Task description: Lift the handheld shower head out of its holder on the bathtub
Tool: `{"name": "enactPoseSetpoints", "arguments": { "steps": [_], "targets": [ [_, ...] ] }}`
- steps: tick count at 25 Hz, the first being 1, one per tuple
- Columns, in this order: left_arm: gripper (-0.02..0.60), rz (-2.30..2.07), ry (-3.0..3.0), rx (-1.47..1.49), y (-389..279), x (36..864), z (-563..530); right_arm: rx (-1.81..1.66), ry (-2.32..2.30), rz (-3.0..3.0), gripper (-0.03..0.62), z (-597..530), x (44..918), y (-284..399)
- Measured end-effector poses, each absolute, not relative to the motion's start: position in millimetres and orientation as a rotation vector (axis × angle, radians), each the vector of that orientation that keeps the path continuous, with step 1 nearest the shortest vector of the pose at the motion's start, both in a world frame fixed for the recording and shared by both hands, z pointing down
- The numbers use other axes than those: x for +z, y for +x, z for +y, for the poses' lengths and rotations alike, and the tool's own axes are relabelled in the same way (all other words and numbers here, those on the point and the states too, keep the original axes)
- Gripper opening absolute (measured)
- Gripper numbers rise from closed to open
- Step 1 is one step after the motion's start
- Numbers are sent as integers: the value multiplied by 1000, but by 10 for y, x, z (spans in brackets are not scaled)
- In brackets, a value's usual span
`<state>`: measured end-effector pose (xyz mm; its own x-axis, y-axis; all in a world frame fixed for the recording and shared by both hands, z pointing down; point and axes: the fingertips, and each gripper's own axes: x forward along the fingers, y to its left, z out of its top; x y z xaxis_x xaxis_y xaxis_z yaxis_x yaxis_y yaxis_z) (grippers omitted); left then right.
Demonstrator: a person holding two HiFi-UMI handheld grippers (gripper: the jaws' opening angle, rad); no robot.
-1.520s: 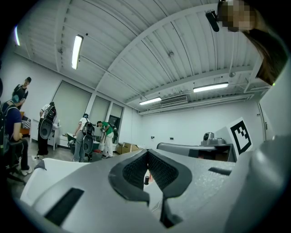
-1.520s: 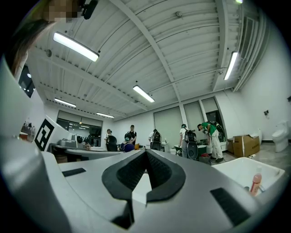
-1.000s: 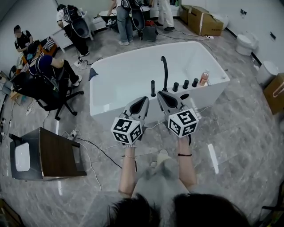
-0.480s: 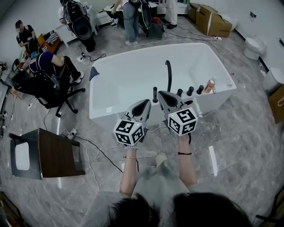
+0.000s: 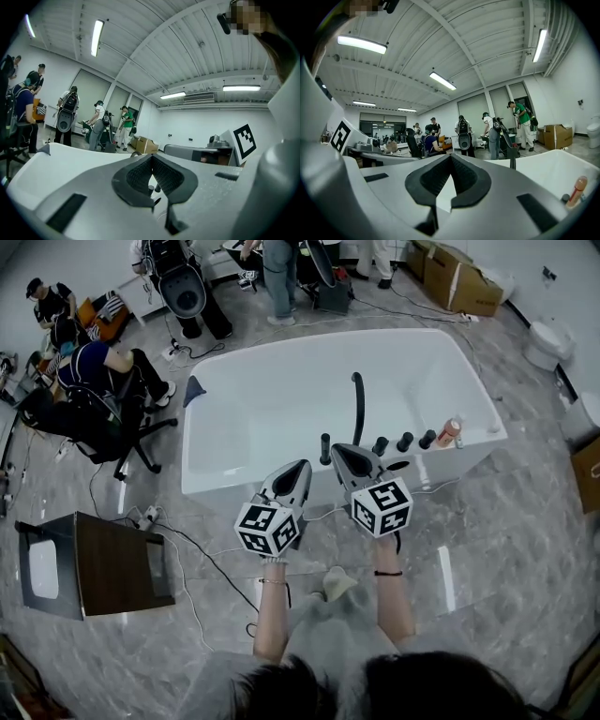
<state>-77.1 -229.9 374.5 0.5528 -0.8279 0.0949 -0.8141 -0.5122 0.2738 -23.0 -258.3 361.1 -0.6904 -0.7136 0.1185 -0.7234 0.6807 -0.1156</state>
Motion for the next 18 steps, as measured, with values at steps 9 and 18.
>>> {"name": "enactPoseSetpoints", "arguments": {
  "steps": [9,18],
  "targets": [
    [5,-1346,2455,-9,-808,4239,-2678,258,1214,-2775,0,-2990,4040,-287],
    [5,-1301,2468,61,-869,4648,-3042,211,1194,-2727,0,-3310,4456,-346]
  ]
}}
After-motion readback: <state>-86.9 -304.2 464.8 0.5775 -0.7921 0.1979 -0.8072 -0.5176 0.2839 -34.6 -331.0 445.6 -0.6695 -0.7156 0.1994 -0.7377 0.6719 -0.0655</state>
